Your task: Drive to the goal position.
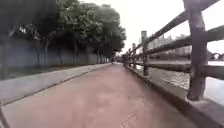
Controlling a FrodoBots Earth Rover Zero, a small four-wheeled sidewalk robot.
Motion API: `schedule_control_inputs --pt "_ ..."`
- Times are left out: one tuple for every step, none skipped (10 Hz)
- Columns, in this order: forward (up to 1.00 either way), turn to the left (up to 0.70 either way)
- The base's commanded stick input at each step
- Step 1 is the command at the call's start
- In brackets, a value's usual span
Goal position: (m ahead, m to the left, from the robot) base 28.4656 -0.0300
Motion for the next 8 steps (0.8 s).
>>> schedule_control_inputs --pt "1.00 0.00" --pt "1.00 0.00" --pt "1.00 0.00" --pt "1.00 0.00" --pt "1.00 0.00" --pt "1.00 0.00" --pt "1.00 0.00" --pt "1.00 0.00"
